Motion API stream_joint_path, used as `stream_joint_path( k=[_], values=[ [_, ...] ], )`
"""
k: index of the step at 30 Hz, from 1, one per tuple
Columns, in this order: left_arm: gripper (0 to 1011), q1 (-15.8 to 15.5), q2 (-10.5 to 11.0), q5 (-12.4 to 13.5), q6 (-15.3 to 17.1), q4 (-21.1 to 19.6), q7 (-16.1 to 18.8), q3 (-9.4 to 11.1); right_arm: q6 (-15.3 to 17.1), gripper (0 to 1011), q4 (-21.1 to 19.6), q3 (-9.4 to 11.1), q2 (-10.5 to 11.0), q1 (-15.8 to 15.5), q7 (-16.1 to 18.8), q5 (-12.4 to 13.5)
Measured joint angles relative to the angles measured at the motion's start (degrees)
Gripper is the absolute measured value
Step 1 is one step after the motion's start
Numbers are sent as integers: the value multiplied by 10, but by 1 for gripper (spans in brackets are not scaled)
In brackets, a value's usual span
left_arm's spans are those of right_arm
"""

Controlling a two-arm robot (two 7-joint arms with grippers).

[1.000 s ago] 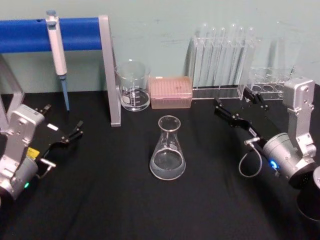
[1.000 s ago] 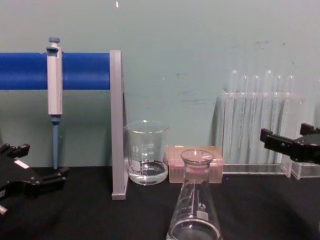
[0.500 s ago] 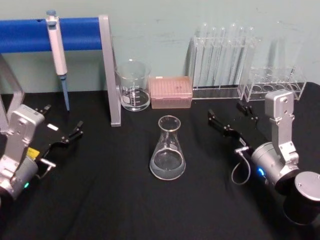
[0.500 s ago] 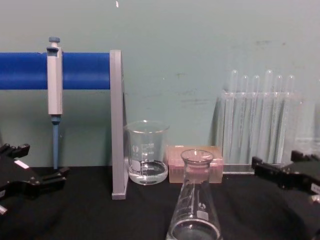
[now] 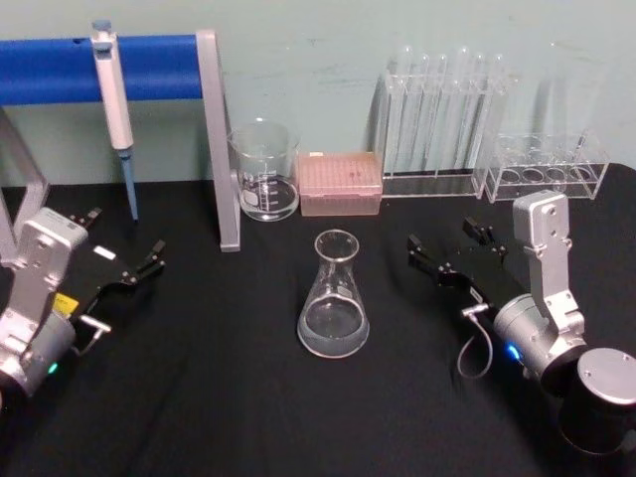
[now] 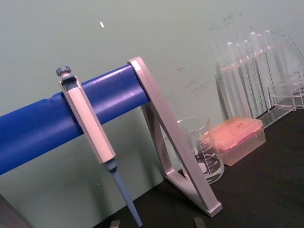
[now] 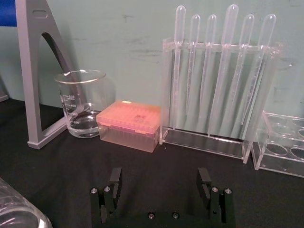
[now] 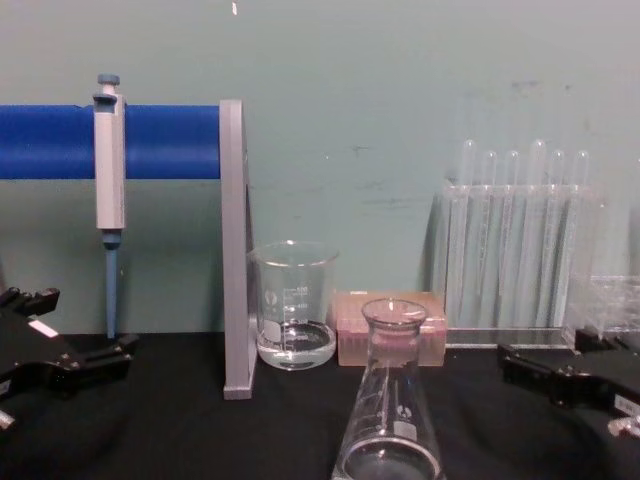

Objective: Grasp the erlenmeyer flask with one hand, shake it three times, then place it back.

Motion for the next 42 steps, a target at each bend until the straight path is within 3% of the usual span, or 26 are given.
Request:
stream_joint_path(
  k=[5,42],
  values=[
    [1001,0,0,0,0,0,0,0,4,1000,1,4,-2,-2,2,-9],
    [1001,0,0,0,0,0,0,0,3,1000,0,2,-1,-2,2,-6]
  ],
)
